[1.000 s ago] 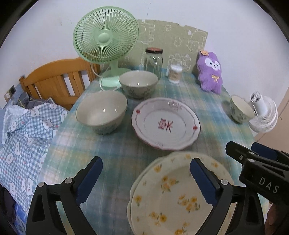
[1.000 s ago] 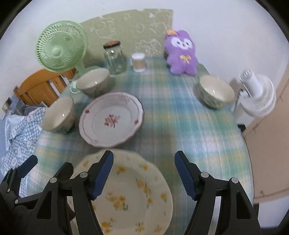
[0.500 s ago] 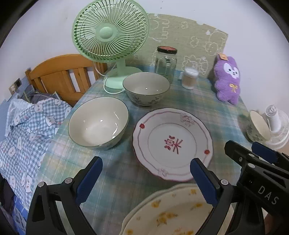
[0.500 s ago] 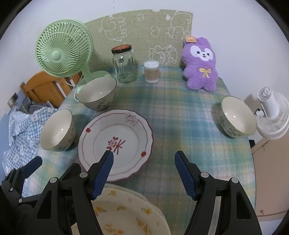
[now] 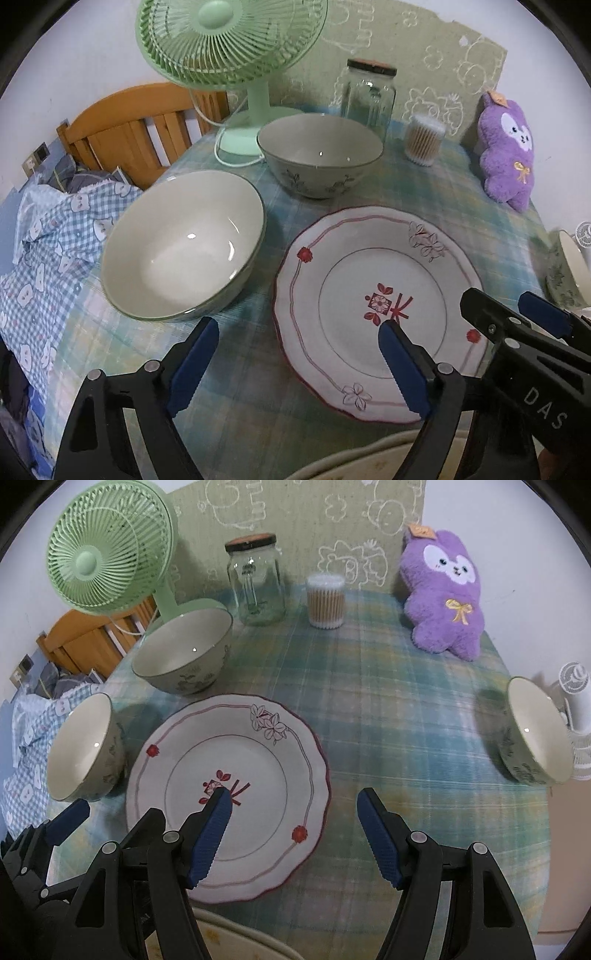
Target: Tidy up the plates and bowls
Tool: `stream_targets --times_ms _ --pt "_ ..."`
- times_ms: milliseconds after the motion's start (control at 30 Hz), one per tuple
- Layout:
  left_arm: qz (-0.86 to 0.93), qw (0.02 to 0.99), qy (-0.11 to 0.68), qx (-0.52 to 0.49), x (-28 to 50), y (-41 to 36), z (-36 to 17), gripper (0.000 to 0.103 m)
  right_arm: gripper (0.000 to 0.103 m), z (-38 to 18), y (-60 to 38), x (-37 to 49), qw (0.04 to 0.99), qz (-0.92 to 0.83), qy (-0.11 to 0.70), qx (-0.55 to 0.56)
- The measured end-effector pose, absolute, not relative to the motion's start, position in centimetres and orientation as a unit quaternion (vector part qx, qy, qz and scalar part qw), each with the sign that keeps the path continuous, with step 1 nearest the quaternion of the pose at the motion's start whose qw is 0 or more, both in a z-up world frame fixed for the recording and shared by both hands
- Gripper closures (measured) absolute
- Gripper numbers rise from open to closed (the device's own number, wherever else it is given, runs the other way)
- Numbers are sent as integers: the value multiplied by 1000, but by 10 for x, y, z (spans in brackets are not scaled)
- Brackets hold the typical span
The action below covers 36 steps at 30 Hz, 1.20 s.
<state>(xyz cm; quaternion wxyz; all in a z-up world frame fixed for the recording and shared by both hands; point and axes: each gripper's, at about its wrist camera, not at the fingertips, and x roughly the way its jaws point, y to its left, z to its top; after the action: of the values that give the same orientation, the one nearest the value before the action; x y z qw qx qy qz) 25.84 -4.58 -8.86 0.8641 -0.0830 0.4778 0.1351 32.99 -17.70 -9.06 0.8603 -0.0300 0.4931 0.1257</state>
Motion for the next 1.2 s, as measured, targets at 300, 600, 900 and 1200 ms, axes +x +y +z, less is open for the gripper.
stream_targets --times_ms 300,600,900,1200 --pt "141 849 501 -91 277 -48 -107 26 30 -115 -171 354 848 129 513 -37" --pt "140 844 511 -83 289 -48 -115 36 57 -132 -165 373 838 132 528 -45" --pt "146 843 511 -84 294 -51 -115 46 66 -132 -173 377 836 129 532 -43" --pt "106 852 509 -62 307 -67 -116 53 66 -131 -198 373 836 103 538 -33"
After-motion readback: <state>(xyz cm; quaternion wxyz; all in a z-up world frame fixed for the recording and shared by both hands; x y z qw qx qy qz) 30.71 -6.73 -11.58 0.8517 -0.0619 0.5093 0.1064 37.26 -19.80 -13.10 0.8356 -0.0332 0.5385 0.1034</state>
